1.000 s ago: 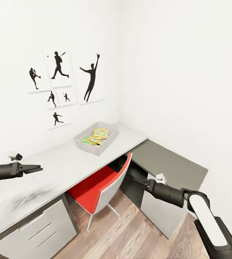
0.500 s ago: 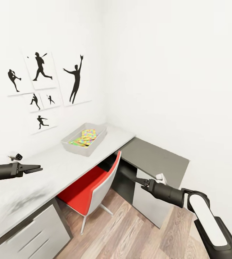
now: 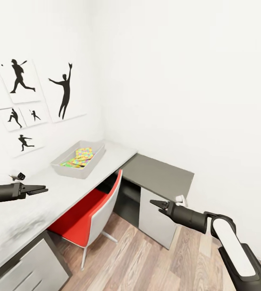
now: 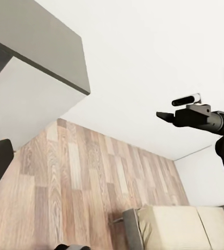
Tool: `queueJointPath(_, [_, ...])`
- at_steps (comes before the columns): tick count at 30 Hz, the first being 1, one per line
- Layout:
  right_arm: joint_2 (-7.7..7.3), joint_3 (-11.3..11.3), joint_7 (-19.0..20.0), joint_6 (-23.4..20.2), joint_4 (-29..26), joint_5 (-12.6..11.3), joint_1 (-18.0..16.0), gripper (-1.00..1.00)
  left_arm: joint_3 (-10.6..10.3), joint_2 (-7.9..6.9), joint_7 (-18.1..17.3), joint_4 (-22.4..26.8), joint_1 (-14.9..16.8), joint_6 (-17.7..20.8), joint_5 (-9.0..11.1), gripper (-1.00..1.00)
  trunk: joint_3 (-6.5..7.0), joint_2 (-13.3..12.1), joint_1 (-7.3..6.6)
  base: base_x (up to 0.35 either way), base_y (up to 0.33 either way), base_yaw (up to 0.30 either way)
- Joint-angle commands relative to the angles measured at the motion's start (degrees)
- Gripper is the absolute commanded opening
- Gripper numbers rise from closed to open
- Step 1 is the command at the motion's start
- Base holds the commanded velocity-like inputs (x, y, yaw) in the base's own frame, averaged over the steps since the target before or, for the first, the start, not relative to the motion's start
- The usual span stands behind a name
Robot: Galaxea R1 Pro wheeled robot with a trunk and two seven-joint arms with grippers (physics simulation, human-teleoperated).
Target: Put all the toys in the child's room - the three board games (two on the bed and one on the table), the two jigsaw puzzles on the table, and the tennis ball on the table - inside the toy box on the table in the child's room.
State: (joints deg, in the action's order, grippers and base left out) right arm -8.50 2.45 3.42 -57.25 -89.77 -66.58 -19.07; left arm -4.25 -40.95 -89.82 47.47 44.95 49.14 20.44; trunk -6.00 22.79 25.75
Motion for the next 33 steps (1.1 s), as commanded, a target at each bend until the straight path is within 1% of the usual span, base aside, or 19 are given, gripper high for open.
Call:
queueJointPath(1, [-0.02,0.0,0.4,-0.1,0.1,0.4,-0.1,1.00,-0.2,-0.12,-0.2,0.0,0.1,0.6,0.2,1.00,-0.10,0.1,0.03,-0.073,0.020,-0.270])
queueJointPath(8, [-0.01,0.1,0.4,0.1,0.3,0.4,-0.1,1.00,-0.2,-0.41,-0.2,0.0,0.1,0.6,0.4,1.00,0.12,0.1,0.03,-0.090,0.018,-0.270])
queueJointPath(13, [-0.03,0.1,0.4,1.1,0.4,0.4,-0.1,1.00,-0.2,-0.45,-0.2,0.0,0.0,0.6,0.4,1.00,0.27,0.1,0.03,-0.144,0.110,-0.270])
queueJointPath(15, [-0.03,0.2,0.4,1.2,0.4,0.8,-0.1,1.00,-0.2,-0.45,-0.2,0.0,0.0,0.6,0.4,1.00,0.33,0.1,0.03,-0.159,0.116,-0.270])
queueJointPath(18, [-0.02,0.2,0.5,1.3,0.4,2.5,-0.1,1.00,-0.2,-0.44,-0.2,0.0,0.1,0.6,0.3,1.00,0.43,0.1,0.03,-0.161,0.068,-0.270])
queueJointPath(21, [-0.01,0.2,0.5,1.3,0.4,3.7,-0.1,1.00,-0.2,-0.45,-0.2,0.0,0.1,0.6,0.3,1.00,0.52,0.1,0.03,-0.162,0.028,-0.270])
queueJointPath(25, [0.05,0.2,0.5,1.3,0.4,4.3,-0.1,1.00,-0.2,-0.47,-0.2,0.0,0.1,0.6,0.3,1.00,0.64,0.1,0.03,-0.155,0.009,-0.270])
queueJointPath(33, [0.05,0.3,0.5,1.3,0.4,4.5,-0.1,1.00,-0.2,-0.47,-0.2,0.0,0.1,0.6,0.3,1.00,0.89,0.1,0.03,-0.131,0.001,-0.270])
